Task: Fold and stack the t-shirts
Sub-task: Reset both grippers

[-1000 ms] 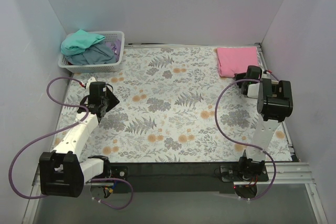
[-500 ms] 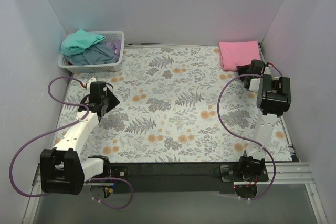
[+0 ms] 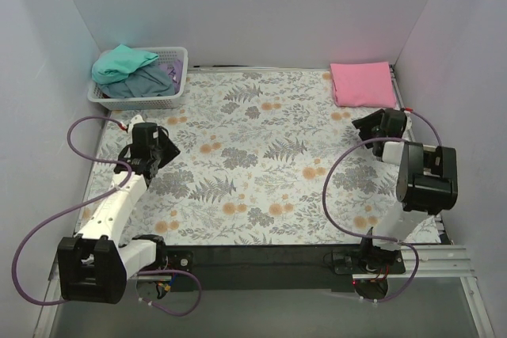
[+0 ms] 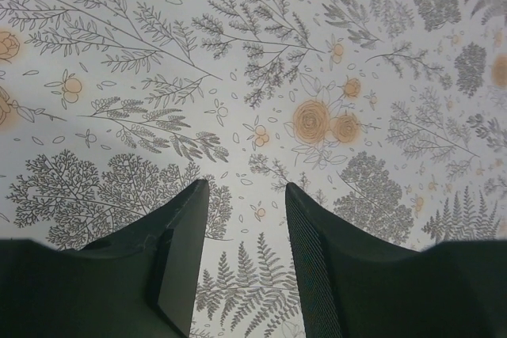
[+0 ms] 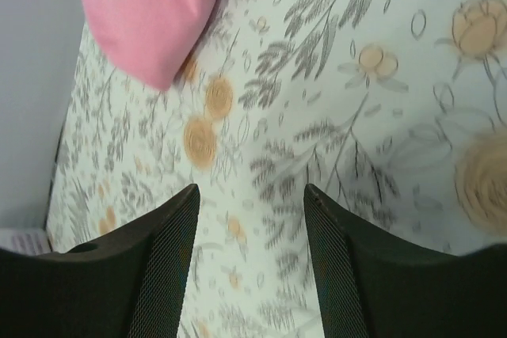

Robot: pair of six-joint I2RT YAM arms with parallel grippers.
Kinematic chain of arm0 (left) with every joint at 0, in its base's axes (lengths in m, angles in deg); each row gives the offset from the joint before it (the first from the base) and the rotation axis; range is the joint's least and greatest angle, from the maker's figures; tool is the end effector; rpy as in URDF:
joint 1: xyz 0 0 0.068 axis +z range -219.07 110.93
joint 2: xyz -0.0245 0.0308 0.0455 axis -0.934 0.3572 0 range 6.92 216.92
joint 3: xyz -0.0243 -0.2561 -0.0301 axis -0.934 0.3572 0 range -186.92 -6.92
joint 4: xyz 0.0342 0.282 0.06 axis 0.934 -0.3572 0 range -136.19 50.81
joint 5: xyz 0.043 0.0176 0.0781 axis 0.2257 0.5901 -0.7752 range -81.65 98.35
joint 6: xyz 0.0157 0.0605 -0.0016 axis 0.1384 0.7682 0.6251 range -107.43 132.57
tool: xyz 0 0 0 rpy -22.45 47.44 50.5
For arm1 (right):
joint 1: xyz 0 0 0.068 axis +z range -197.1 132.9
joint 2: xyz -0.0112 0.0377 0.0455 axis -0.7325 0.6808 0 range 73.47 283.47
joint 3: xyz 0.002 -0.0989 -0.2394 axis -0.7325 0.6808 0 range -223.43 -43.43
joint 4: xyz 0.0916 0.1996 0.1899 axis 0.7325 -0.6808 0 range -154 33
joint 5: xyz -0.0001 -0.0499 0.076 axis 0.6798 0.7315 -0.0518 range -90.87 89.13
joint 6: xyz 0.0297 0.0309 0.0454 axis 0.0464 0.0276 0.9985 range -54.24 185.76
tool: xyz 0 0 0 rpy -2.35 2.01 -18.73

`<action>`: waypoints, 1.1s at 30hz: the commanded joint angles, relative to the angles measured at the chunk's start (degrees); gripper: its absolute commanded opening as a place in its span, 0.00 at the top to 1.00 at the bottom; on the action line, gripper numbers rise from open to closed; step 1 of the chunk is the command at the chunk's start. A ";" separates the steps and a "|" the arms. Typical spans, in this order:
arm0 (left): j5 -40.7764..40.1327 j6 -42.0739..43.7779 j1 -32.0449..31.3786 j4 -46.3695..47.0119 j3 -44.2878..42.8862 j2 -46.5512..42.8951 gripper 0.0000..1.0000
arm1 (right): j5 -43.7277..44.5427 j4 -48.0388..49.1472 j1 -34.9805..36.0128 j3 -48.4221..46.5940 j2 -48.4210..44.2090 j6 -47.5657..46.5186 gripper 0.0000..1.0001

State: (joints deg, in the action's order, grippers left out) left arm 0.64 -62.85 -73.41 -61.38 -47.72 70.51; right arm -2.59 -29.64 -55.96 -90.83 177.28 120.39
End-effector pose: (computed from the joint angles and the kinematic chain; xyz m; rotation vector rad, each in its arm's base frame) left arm 0.2717 -0.0142 0.2000 -1.4542 1.9199 -0.5151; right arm 0.3839 -0.0585 0.1006 1.0992 1.8120 0.5141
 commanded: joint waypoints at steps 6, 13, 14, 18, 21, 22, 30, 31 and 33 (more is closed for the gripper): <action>2.95 0.62 0.21 1.98 0.45 -6.81 0.56 | -4.88 -28.64 1.22 6.00 -33.29 -26.46 0.38; 7.53 -0.78 0.21 -4.51 -3.32 -13.13 0.53 | -0.33 -56.25 3.66 -3.48 -62.46 -40.03 0.14; 7.62 -0.96 0.21 -7.05 -5.07 -15.41 0.52 | -0.48 -58.01 7.07 -4.01 -64.59 -40.22 0.14; 7.62 -2.54 0.12 -14.35 -8.42 -22.18 0.50 | -0.39 -61.89 12.90 -2.45 -73.91 -41.18 0.13; 6.31 -3.51 0.12 -21.53 -11.57 -25.62 0.48 | 0.65 -62.42 14.84 -0.16 -81.91 -41.45 0.09; 5.43 -3.60 0.12 -23.40 -12.20 -25.97 0.48 | 1.10 -62.16 15.45 1.59 -85.67 -41.53 0.07; 5.15 -5.79 -0.06 -29.13 -9.48 -28.26 0.39 | 6.28 -58.12 18.18 4.15 -91.68 -43.20 0.02; 5.33 -5.88 -0.06 -29.13 -9.13 -28.09 0.37 | 6.63 -57.94 18.44 4.33 -91.42 -43.38 0.02; 5.24 -5.62 0.03 -28.78 -9.04 -27.74 0.30 | 6.20 -57.33 18.44 4.77 -91.42 -43.03 0.02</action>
State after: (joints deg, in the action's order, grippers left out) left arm 5.80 -68.07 -73.41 -87.68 -57.14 42.58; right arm 1.83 -89.88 -38.02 -86.59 85.52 78.71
